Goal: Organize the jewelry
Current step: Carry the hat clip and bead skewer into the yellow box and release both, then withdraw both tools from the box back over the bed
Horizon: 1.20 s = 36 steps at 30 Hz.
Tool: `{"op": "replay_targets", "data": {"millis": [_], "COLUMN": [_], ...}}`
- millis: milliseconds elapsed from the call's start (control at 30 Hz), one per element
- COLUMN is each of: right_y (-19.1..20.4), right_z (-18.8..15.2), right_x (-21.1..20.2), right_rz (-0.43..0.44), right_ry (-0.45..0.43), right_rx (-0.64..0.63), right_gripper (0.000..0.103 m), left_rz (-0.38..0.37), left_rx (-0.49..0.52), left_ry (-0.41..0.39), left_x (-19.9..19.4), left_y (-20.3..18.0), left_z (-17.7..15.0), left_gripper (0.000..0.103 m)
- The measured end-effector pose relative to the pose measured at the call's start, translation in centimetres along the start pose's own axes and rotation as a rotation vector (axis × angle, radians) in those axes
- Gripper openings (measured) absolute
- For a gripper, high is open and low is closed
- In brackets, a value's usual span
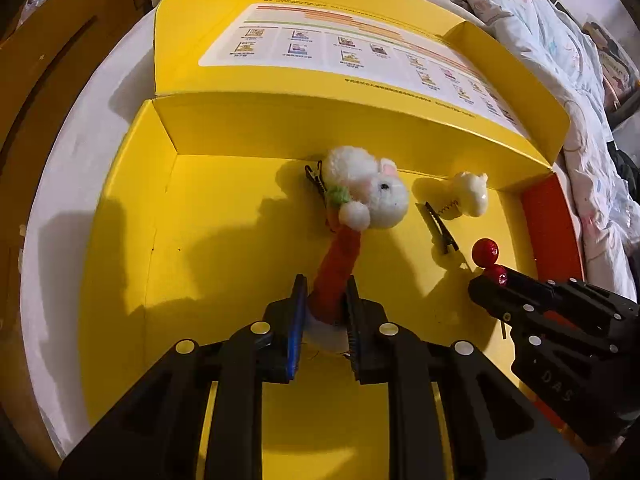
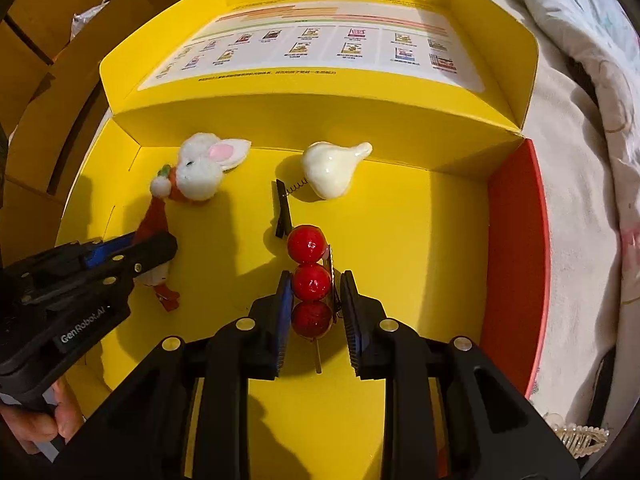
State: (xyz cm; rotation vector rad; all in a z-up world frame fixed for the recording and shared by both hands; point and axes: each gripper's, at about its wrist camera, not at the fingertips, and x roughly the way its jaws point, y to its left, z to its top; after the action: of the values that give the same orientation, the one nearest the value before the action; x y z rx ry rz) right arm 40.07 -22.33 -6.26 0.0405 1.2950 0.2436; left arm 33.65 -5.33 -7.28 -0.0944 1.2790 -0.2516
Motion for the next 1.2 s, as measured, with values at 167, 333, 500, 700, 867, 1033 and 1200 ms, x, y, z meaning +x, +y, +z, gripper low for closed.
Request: {"op": "replay_targets", "data": {"millis": [167, 333, 500, 700, 867, 1033, 1200], "right_y": [0.3, 0.3, -0.3, -0.5, -0.6, -0.5, -1.7], "right_z": [-0.1, -0.3, -0.9, -2.9, -5.4, -8.9, -12.8], "right_x": [-0.5, -2.2, -6.0, -11.1, -14.2, -15.9, -17.0], "right_rz": [-0.025, -0.049, -0.038, -0.021, 0.036, -0.001, 0.0], "right_ry": [-0.017, -0.047, -0.113, -0.184, -0.245, -0.258, -0.275], "right_rx": [-0.016, -0.019, -0.002, 0.01, 0.045, 0.035, 0.057], "right_gripper": [0.031, 0.047, 0.052, 0.052, 0.054, 0.054, 0.054], "left_rz": [-0.016, -0.017, -0.043, -0.016, -0.04, 0.0, 0.021], "left_rx": [-0.01, -0.001, -0.005, 0.027, 0.002, -0.024, -0.068], "left_ry": [-0.003, -0.04, -0.08, -0.14, -0.169, -0.213, -0.195], "left_x": [-0.6, -2.7, -5.9, -10.2, -13.3, -15.9, -16.2], "left_y": [0.6, 0.6, 0.9, 1.8, 4.8, 7.5, 10.4], "left_z": [-0.2, -0.7, -1.1, -3.2, -5.3, -8.6, -12.4], "left_gripper": [0.028, 0.047, 0.052, 0.055, 0.058, 0.061, 0.064]}}
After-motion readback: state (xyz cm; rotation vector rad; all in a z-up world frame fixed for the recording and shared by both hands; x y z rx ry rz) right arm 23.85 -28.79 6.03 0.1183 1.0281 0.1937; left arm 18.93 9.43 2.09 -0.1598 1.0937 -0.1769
